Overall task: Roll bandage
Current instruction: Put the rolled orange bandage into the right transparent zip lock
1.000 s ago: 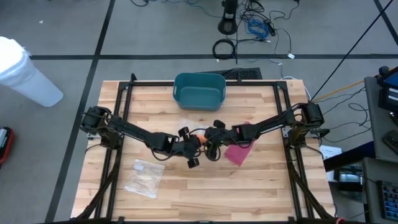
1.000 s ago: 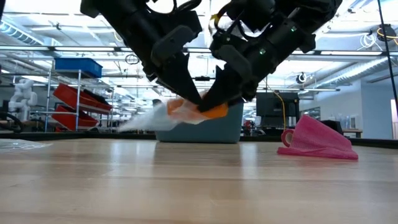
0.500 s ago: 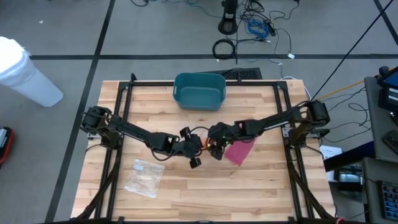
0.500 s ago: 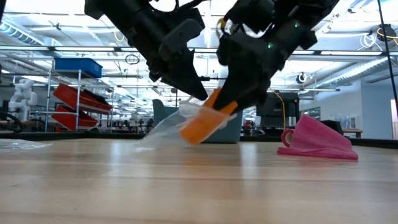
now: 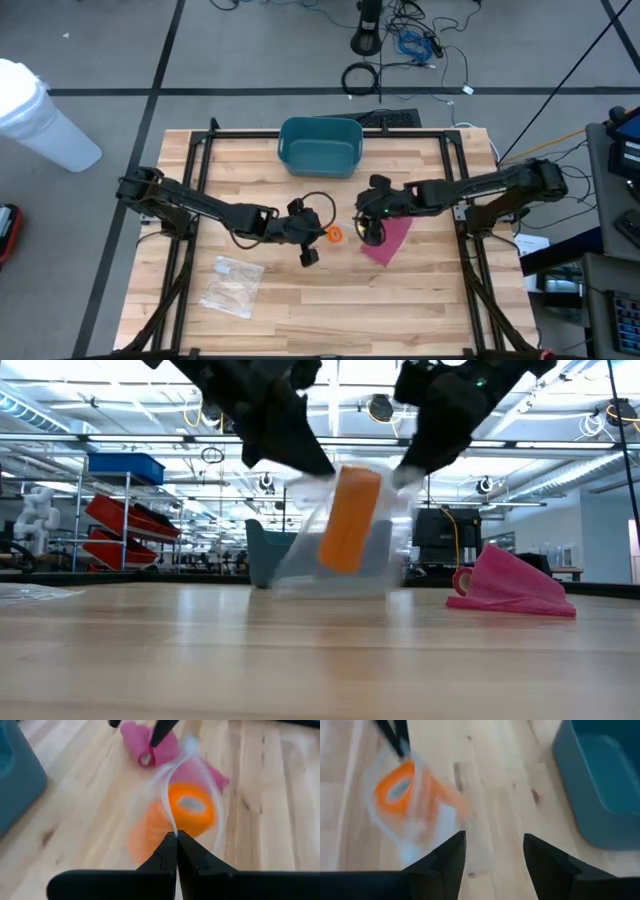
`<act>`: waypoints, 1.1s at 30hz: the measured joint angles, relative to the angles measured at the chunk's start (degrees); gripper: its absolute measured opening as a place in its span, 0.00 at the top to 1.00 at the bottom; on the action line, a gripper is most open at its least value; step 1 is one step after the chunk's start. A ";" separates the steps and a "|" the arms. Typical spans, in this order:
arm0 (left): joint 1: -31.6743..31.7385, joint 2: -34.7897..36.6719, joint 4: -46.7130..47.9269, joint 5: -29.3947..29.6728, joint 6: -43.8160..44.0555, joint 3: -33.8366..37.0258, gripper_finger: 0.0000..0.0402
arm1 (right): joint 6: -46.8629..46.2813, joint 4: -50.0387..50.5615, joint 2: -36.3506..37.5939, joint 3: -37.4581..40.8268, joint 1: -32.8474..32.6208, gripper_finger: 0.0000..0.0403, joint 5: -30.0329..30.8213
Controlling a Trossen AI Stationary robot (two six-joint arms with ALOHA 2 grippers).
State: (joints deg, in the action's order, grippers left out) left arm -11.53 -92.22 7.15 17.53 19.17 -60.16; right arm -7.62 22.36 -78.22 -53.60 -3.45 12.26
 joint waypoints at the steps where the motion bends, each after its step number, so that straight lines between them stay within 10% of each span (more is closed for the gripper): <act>1: 0.05 0.69 -0.24 -0.40 -0.31 0.00 1.00 | 1.14 1.03 0.74 0.00 -0.32 0.55 0.13; 33: 2.08 6.40 2.98 -7.29 -1.59 0.00 1.00 | 6.68 -6.94 1.36 2.34 -12.65 0.58 5.90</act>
State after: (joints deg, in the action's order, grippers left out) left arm -9.45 -85.82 10.13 10.24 17.59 -60.16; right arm -0.94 15.42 -76.85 -51.27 -16.10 18.17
